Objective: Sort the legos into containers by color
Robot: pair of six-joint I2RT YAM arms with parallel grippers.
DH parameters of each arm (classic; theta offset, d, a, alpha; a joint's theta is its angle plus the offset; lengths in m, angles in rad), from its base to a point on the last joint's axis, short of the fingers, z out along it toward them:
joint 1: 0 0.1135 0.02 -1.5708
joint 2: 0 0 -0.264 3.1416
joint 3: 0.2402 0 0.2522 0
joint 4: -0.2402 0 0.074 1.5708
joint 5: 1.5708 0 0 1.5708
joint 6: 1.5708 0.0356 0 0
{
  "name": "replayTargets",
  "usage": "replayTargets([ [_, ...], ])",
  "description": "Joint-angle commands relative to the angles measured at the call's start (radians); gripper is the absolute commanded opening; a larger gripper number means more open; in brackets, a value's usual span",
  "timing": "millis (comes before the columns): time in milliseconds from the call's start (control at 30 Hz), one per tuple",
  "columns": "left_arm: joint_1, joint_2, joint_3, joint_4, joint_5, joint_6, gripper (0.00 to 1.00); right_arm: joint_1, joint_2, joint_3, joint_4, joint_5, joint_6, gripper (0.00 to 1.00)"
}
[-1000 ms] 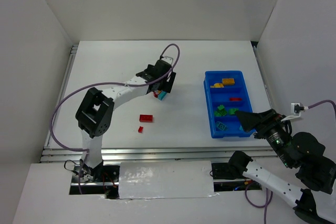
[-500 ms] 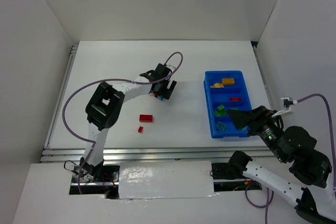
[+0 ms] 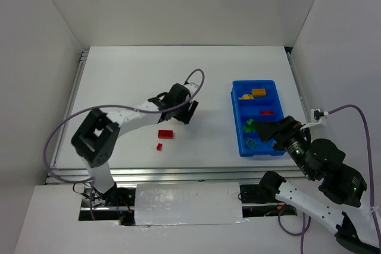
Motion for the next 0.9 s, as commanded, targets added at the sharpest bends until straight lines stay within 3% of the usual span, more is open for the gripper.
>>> replayTargets([
  [0,-0.166,-0.237,-0.095,0.211,0.032,0.100,0.00,-0.004,0.027,-0.023,0.055,0.068,0.077,1.00],
  [67,-0.266,-0.343,-0.173,0.252,0.029,0.150,0.00,-0.002,0.085,-0.038,0.087,0.039,0.087,1.00],
  [200,-0.364,-0.504,-0.295,0.366,0.096,0.158,0.00,-0.004,0.198,-0.057,0.148,-0.046,0.107,1.00],
  [433,-0.504,-0.624,-0.339,0.426,0.074,0.180,0.00,-0.002,0.249,-0.113,0.299,-0.194,0.090,0.99],
  [600,-0.533,-0.635,-0.310,0.411,0.032,0.201,0.03,-0.002,0.297,-0.145,0.332,-0.344,0.079,0.96],
  [867,-0.549,-0.664,-0.311,0.432,0.012,0.201,0.06,-0.002,0.327,-0.207,0.366,-0.418,0.088,0.89],
])
